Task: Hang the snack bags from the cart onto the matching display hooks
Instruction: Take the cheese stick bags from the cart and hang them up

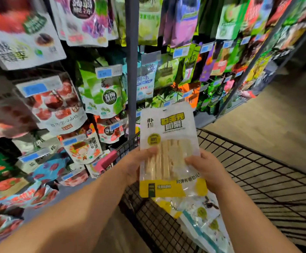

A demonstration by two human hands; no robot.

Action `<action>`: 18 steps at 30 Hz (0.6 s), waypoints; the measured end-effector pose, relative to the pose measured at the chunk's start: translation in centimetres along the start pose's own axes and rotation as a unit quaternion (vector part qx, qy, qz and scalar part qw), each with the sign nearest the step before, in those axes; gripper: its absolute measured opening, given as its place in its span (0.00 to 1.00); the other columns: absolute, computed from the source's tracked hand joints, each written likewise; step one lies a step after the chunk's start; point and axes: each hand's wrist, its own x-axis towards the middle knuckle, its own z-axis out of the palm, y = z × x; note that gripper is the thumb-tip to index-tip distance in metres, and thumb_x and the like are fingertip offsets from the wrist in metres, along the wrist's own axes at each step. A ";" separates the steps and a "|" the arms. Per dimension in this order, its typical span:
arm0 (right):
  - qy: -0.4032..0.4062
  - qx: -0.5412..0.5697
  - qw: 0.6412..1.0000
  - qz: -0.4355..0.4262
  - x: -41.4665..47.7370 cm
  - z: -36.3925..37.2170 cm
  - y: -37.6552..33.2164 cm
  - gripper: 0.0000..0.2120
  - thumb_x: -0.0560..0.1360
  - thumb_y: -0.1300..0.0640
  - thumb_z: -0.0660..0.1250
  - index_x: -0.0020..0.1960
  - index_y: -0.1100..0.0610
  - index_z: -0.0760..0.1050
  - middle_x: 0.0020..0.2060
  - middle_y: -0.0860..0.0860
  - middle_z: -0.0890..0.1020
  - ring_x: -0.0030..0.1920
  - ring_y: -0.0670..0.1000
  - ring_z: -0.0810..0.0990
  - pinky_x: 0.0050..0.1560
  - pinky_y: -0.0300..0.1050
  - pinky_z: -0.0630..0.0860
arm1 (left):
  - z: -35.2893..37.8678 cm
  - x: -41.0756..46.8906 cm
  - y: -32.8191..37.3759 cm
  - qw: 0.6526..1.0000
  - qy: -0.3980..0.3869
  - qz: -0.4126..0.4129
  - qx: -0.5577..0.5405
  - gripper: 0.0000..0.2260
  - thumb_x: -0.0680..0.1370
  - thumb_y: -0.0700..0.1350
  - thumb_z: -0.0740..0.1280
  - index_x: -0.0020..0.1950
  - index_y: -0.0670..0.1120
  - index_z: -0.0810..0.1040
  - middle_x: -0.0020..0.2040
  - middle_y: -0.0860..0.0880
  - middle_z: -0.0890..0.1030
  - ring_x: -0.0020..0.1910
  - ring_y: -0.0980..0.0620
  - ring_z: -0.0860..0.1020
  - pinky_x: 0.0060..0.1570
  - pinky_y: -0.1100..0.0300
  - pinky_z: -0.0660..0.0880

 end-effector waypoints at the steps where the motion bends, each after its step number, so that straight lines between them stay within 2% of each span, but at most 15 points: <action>1: -0.018 -0.023 0.999 -0.012 0.0 0.5 -0.8 0.08 0.76 0.68 0.63 0.49 0.59 0.79 0.35 0.52 0.85 0.34 0.50 0.84 0.33 0.42 0.77 | -0.2 -0.8 0.8 1.000 -0.002 0.019 -0.006 0.30 0.63 0.46 0.78 0.62 0.40 0.77 0.59 0.34 0.79 0.57 0.33 0.77 0.60 0.31 0.71; 2: -0.034 -0.041 0.998 -0.025 -0.1 1.2 -1.8 0.08 0.76 0.67 0.64 0.50 0.58 0.79 0.36 0.50 0.85 0.35 0.49 0.84 0.34 0.41 0.77 | -0.3 -1.5 1.7 0.999 0.000 0.040 -0.006 0.33 0.61 0.47 0.78 0.64 0.40 0.76 0.59 0.33 0.79 0.57 0.33 0.77 0.59 0.30 0.71; 4: -0.063 -0.052 0.995 -0.049 -0.2 3.1 -3.9 0.09 0.76 0.66 0.66 0.53 0.55 0.80 0.39 0.49 0.87 0.38 0.47 0.85 0.35 0.38 0.78 | -0.8 -3.3 3.4 0.995 0.018 0.095 0.023 0.30 0.62 0.49 0.78 0.62 0.43 0.78 0.57 0.37 0.81 0.57 0.35 0.78 0.58 0.30 0.72; 6: -0.091 -0.057 0.992 -0.072 -0.4 5.2 -5.7 0.10 0.75 0.63 0.69 0.55 0.53 0.80 0.46 0.51 0.87 0.44 0.48 0.86 0.40 0.40 0.80 | -1.6 -5.7 5.2 0.981 0.081 0.164 0.068 0.17 0.66 0.48 0.78 0.53 0.47 0.83 0.50 0.45 0.85 0.52 0.42 0.82 0.55 0.41 0.76; 8: -0.118 -0.055 0.987 -0.096 -0.8 7.9 -7.4 0.11 0.74 0.59 0.71 0.56 0.53 0.81 0.50 0.52 0.86 0.50 0.53 0.86 0.50 0.49 0.81 | -2.8 -8.7 6.5 0.967 0.117 0.218 0.062 0.10 0.67 0.43 0.75 0.47 0.47 0.83 0.44 0.47 0.86 0.44 0.47 0.84 0.47 0.51 0.78; 11: -0.137 -0.072 0.978 -0.137 -2.1 12.6 -9.7 0.21 0.63 0.47 0.78 0.54 0.52 0.83 0.49 0.52 0.86 0.51 0.55 0.85 0.55 0.58 0.80 | -5.8 -13.8 7.2 0.950 0.170 0.256 0.056 0.13 0.59 0.44 0.80 0.42 0.47 0.85 0.41 0.45 0.86 0.39 0.47 0.83 0.47 0.48 0.79; 13: -0.156 -0.075 0.972 -0.161 -3.0 16.3 -10.9 0.18 0.60 0.47 0.78 0.49 0.50 0.85 0.47 0.51 0.87 0.49 0.54 0.86 0.52 0.54 0.80 | -8.2 -17.5 7.2 0.941 0.190 0.277 0.055 0.16 0.57 0.50 0.79 0.42 0.49 0.85 0.43 0.43 0.86 0.41 0.45 0.83 0.50 0.44 0.78; 15: -0.181 -0.080 0.963 -0.182 -4.0 20.3 -11.5 0.09 0.64 0.54 0.79 0.44 0.47 0.86 0.45 0.48 0.87 0.47 0.51 0.86 0.48 0.49 0.80 | -10.7 -21.5 7.0 0.929 0.214 0.297 0.056 0.15 0.59 0.48 0.78 0.43 0.46 0.85 0.43 0.43 0.86 0.40 0.47 0.83 0.46 0.50 0.81; 17: -0.216 -0.103 0.951 -0.197 -5.6 24.7 -11.8 0.10 0.65 0.54 0.79 0.45 0.46 0.85 0.46 0.47 0.87 0.48 0.50 0.86 0.50 0.50 0.80 | -13.3 -25.7 6.3 0.919 0.236 0.313 0.045 0.09 0.61 0.44 0.76 0.39 0.46 0.84 0.39 0.46 0.86 0.36 0.51 0.83 0.37 0.59 0.80; 18: -0.240 -0.111 0.942 -0.205 -6.4 27.1 -11.9 0.13 0.62 0.50 0.79 0.47 0.46 0.85 0.47 0.47 0.87 0.50 0.50 0.85 0.52 0.51 0.80 | -14.6 -27.8 6.0 0.915 0.250 0.316 0.037 0.10 0.60 0.45 0.77 0.39 0.46 0.85 0.40 0.46 0.86 0.37 0.50 0.84 0.39 0.58 0.80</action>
